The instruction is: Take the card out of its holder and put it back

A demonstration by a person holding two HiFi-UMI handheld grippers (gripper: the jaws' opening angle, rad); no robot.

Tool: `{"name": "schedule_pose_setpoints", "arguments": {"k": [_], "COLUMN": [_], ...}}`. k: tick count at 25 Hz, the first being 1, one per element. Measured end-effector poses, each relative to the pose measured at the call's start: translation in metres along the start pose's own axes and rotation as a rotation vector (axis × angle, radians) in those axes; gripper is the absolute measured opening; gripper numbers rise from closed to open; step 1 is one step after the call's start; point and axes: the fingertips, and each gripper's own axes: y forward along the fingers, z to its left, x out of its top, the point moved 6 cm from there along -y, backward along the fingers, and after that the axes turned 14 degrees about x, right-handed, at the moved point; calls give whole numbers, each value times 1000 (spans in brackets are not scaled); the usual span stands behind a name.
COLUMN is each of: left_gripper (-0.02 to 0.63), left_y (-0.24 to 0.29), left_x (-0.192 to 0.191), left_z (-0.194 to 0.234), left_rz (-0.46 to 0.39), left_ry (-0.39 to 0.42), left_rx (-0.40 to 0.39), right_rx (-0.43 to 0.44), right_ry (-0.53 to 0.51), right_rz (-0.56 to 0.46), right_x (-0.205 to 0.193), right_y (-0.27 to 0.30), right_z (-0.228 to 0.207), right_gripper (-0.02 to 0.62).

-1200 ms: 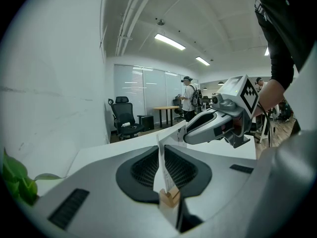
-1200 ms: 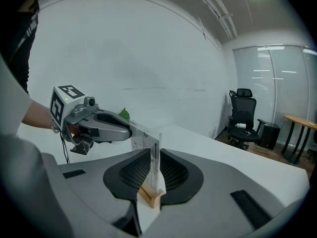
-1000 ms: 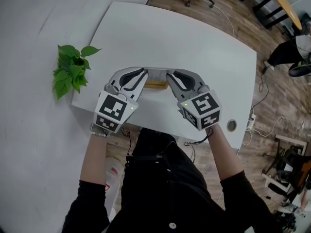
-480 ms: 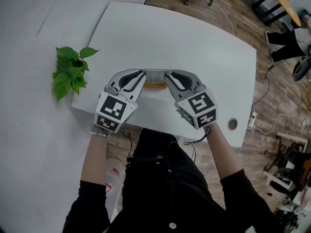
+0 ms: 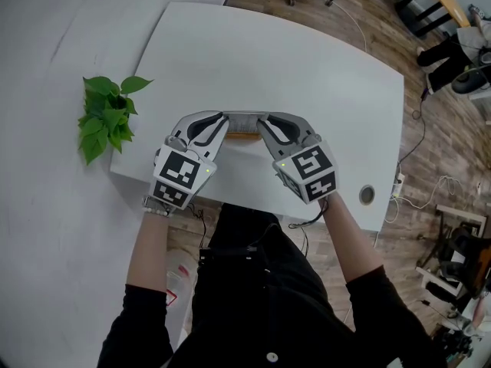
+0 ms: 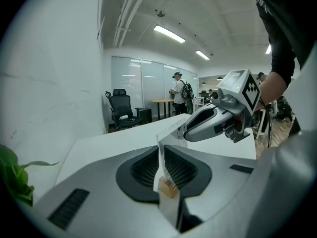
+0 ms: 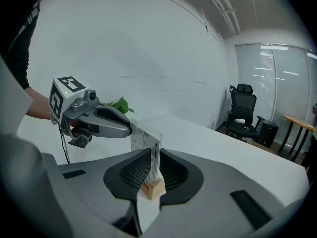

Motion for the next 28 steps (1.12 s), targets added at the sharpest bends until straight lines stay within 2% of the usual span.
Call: {"name": "schedule_pose_setpoints", "arguments": {"k": [18, 28], "left_gripper": [49, 49], "left_y": [9, 13], "left_x": [-11, -10], "left_z": [-3, -3], "left_rz": [15, 2], "left_ry": [-13, -34], "left_rx": [14, 37], "right_rx": [-6, -27], "right_ry": [-12, -9], "right_rz": [39, 23], "right_x": [-11, -12], "right_y": [6, 7], "right_z": [-4, -5], "right_gripper": [86, 91]}}
